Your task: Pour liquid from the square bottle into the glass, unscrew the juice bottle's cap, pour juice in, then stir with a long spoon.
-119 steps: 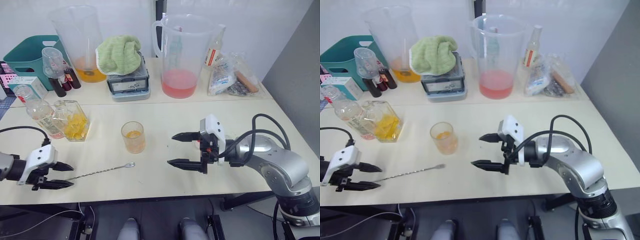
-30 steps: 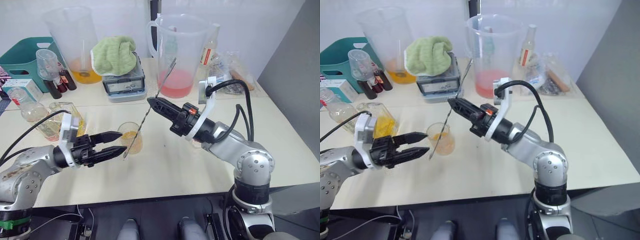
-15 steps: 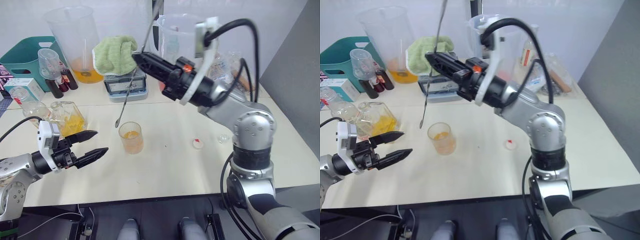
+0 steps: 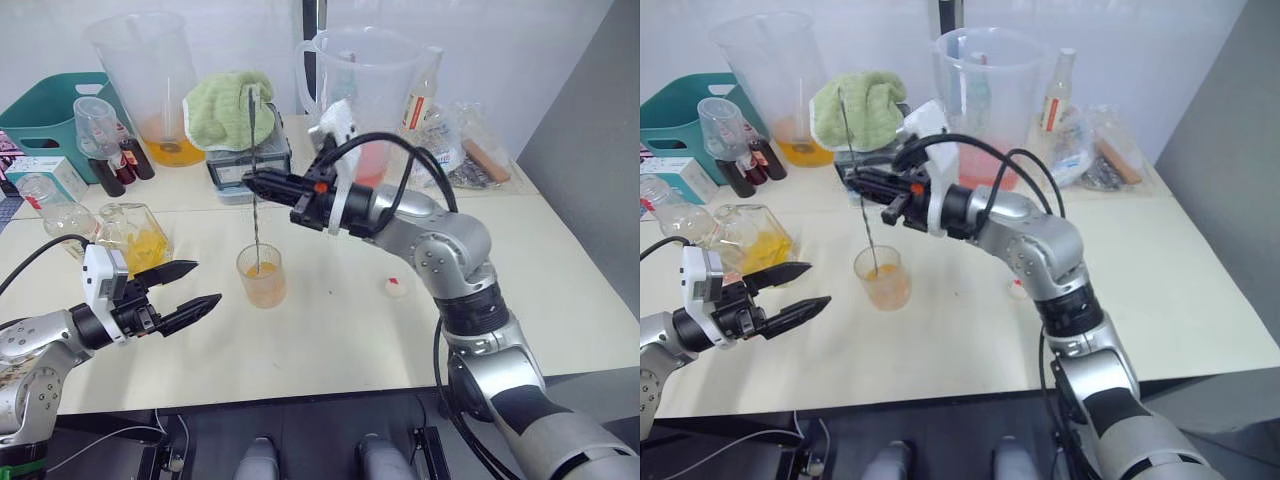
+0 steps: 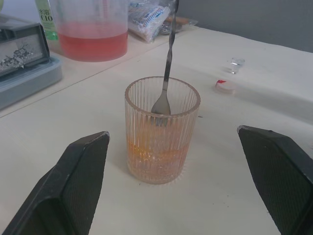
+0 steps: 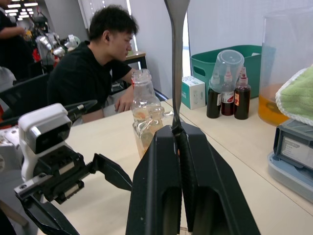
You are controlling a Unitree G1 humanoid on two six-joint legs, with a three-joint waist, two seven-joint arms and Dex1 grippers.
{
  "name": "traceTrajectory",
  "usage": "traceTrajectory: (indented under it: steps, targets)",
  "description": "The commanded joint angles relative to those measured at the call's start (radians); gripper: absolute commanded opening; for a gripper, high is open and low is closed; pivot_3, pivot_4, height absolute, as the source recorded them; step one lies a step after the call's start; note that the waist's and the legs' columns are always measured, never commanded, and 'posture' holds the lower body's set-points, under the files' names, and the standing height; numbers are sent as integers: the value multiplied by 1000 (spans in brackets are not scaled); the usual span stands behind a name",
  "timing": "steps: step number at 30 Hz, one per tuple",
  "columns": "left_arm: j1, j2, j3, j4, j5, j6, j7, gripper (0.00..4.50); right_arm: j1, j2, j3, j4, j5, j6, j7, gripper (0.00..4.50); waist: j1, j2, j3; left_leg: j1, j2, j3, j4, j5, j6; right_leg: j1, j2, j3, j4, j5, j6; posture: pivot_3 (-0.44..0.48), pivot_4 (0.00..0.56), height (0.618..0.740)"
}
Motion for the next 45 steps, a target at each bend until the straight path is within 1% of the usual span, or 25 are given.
traceTrajectory:
  steps: [1, 7, 10, 15, 17, 25, 30, 34, 40, 43, 45]
  targets:
    - [-10, 1, 3, -15, 7, -22, 5, 4451, -18, 37, 10, 26, -56, -53, 37, 0, 0, 0, 0, 0, 0, 0, 0, 0, 0, 0, 0, 0, 0, 0, 0, 0, 150, 740]
    - [-33, 1, -17, 0, 17, -25, 0, 4451, -39, 81, 37, 118, -175, -134, 77, 0, 1, 0, 0, 0, 0, 0, 0, 0, 0, 0, 0, 0, 0, 0, 0, 0, 150, 740]
    - [-40, -1, -23, 7, 19, -28, -6, 4451, -50, 80, 48, 148, -250, -201, 89, 0, 1, 0, 0, 0, 0, 0, 0, 0, 0, 0, 0, 0, 0, 0, 0, 0, 150, 740]
    - [-41, -5, -30, 1, 17, -25, -6, 4451, -50, 65, 28, 112, -257, -175, 135, 0, 0, 0, 0, 0, 0, 0, 0, 0, 0, 0, 0, 0, 0, 0, 0, 0, 150, 740]
    - [-40, -5, -32, 1, 16, -24, -8, 4451, -47, 40, 30, 77, -254, -145, 161, 0, 1, 0, 0, 0, 0, 0, 0, 0, 0, 0, 0, 0, 0, 0, 0, 0, 150, 740]
    - [-39, -3, -40, -10, 16, -20, -3, 4451, -35, 14, 17, -8, -224, -36, 184, 0, 0, 0, 0, 0, 0, 0, 0, 0, 0, 0, 0, 0, 0, 0, 0, 0, 150, 740]
    - [-38, -1, -37, -8, 17, -21, -5, 4451, -34, 30, -17, -29, -208, 25, 153, 0, 0, 0, 0, 0, 0, 0, 0, 0, 0, 0, 0, 0, 0, 0, 0, 0, 150, 740]
    - [-39, 0, -35, -9, 16, -19, -3, 4451, -31, 79, -57, -19, -170, 56, 125, 0, 0, 0, 0, 0, 0, 0, 0, 0, 0, 0, 0, 0, 0, 0, 0, 0, 150, 740]
    - [-44, 2, -34, -4, 18, -18, -1, 4451, -22, 147, -97, 52, -173, 1, 96, 0, 0, 0, 0, 0, 0, 0, -1, 0, 0, 0, 0, 0, 0, 0, 0, 0, 150, 740]
    - [-46, 4, -31, -10, 14, -12, 3, 4451, -27, 152, -94, 88, -203, -56, 98, 0, 2, 0, 0, 0, 0, 0, -1, 0, 0, 0, 0, 0, 0, 0, 0, 0, 150, 740]
    - [-42, 6, -25, -6, 14, -15, -1, 4451, -30, 118, -56, 107, -267, -110, 112, 0, 1, 0, 0, 0, 0, 0, -1, 0, 0, 0, 0, 0, 0, 0, 0, 0, 150, 740]
